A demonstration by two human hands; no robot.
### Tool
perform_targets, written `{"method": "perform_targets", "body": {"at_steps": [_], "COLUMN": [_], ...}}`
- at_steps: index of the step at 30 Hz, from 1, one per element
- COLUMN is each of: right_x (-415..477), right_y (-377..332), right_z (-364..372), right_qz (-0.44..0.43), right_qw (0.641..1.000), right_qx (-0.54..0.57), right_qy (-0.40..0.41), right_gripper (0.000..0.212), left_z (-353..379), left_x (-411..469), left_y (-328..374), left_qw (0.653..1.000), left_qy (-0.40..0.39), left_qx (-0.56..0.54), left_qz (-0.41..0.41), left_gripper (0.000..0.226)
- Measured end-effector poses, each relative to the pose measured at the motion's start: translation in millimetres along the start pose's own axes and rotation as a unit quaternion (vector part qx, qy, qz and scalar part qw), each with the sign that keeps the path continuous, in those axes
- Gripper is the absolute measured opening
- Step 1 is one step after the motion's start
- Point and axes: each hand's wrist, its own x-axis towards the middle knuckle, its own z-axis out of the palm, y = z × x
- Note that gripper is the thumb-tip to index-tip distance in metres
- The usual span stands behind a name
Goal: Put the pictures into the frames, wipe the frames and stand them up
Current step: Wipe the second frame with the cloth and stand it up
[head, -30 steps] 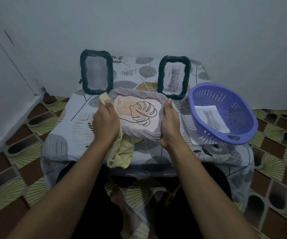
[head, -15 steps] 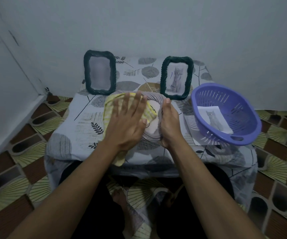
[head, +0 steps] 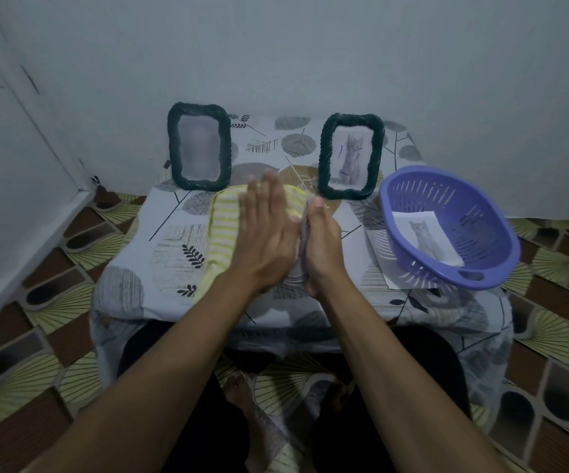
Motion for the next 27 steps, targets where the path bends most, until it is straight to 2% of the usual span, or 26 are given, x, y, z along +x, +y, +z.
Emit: {"method": "perform_targets", "body": {"at_steps": [2,4,5,7,8,10,11,13,15,17,20,22,25,27], "right_x": [3,2,0,-3,-3,-4,-5,-4,-1,0,2,2,2,4], "right_y": [1,3,2,3,3,2,-2,-3,2,3,1,-1,-2,-4], "right_z": [-3,-6,-6,-4,-2,0,2,6,7,4,-4,-10,-10,-7], "right_qz": [0.008,0.006,0.000,-0.012,-0.011,-0.009,-0.007,-0.006,-0.004,-0.008,-0.006,-0.003,-0.024,-0.028], "right_qw": [1.000,0.999,0.999,0.999,0.999,0.999,0.999,0.999,1.000,0.999,0.999,0.998,0.996,0.993], "right_qx": [0.026,0.042,0.039,0.020,0.018,0.024,0.028,0.021,0.005,-0.011,0.021,0.031,0.045,0.060], "right_qy": [0.002,0.005,0.016,0.029,0.025,0.022,0.023,0.031,0.030,0.030,0.037,0.055,0.073,0.095], "right_gripper": [0.038,0.040,0.042,0.060,0.069,0.074,0.073,0.065,0.051,0.041,0.043,0.043,0.045,0.054], "left_z": [1,-3,-6,-12,-16,-22,-23,-22,-17,-10,-5,-1,7,11], "left_x": [-6,-4,0,8,13,20,23,25,19,6,-12,-20,-34,-40], "left_y": [-7,-24,-33,-48,-53,-55,-51,-36,-18,-3,4,0,-10,-19], "left_qw": [0.996,0.991,0.992,0.995,0.992,0.975,0.967,0.964,0.978,0.995,0.996,0.990,0.982,0.989], "left_qy": [-0.025,-0.022,-0.012,0.016,0.032,0.056,0.064,0.071,0.050,0.012,-0.044,-0.048,-0.010,0.025], "left_qx": [0.017,0.065,0.088,0.094,0.070,0.009,-0.011,-0.029,-0.036,-0.042,-0.028,0.025,0.091,0.089], "left_qz": [0.088,0.115,0.091,-0.029,-0.101,-0.214,-0.244,-0.255,-0.200,-0.088,0.068,0.130,0.166,0.119], "left_gripper": [0.065,0.059,0.056,0.055,0.057,0.063,0.064,0.068,0.071,0.072,0.069,0.065,0.060,0.057]}}
